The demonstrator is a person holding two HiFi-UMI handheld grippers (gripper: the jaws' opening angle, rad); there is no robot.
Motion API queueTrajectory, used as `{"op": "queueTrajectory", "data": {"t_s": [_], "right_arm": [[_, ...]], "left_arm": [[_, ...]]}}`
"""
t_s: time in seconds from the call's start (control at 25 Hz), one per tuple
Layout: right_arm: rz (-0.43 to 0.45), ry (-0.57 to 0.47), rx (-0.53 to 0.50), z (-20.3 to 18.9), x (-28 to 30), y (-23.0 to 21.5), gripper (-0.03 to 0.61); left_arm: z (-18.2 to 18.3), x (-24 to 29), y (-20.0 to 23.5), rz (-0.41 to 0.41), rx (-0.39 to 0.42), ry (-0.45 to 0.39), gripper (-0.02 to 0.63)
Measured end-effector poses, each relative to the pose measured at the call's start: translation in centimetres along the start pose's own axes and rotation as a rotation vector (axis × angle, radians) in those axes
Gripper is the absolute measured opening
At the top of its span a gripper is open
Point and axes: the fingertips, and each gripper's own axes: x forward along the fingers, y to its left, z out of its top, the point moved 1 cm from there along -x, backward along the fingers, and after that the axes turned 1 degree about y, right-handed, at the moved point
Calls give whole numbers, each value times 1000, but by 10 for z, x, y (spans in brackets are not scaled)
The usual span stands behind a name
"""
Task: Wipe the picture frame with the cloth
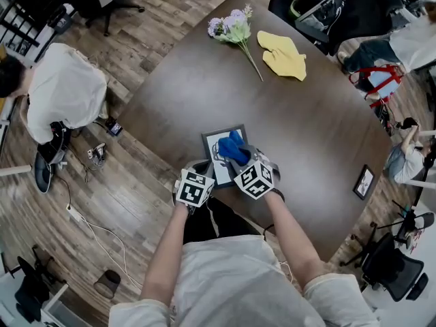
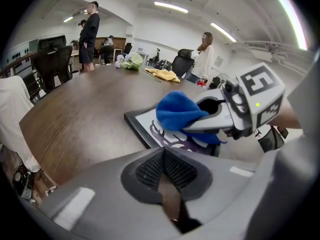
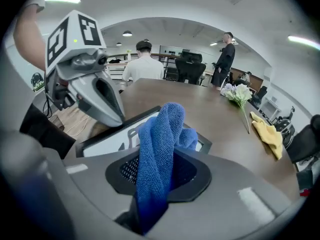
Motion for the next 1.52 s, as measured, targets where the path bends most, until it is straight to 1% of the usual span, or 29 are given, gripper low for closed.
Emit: {"op": "queueTrajectory", "data": {"t_s": [0.12,0.24,0.44,0.56,0.68,0.76,0.96,1.08,1.16,1.24,1.36,1.52], "right_arm": [[-24,-2,1,11,11,-15,91],[-73,-12,30,21,18,-28,91],[-156,-17,50,36,28,-31,91],[-163,-16,41,46,33,-29,91],[-148,-26,30,53,38,-24,91],[-114,-40,8,59,42,-15,91],[30,-64,-102,75,51,12,84],[96,-66,-124,74,49,17,84],[144,-66,-167,71,46,23,84],[192,-52,-234,67,42,29,84],[258,-16,-360,59,35,39,84],[337,37,-508,50,30,48,84]], "left_arm": [[0,2,0,-5,0,-2,52],[0,3,-1,-13,2,-2,52],[-2,1,0,-22,-5,-9,52],[0,1,1,-28,-11,-22,52],[-2,3,2,-33,-14,-23,52],[-2,1,0,-39,-21,-17,52],[1,1,0,-48,-26,-14,52],[4,-3,-4,-59,-30,-2,52],[3,-4,-4,-60,-25,-3,52],[3,-2,-2,-64,-25,-7,52],[-1,2,2,-53,0,-3,52],[2,1,0,-57,-4,-9,52]]}}
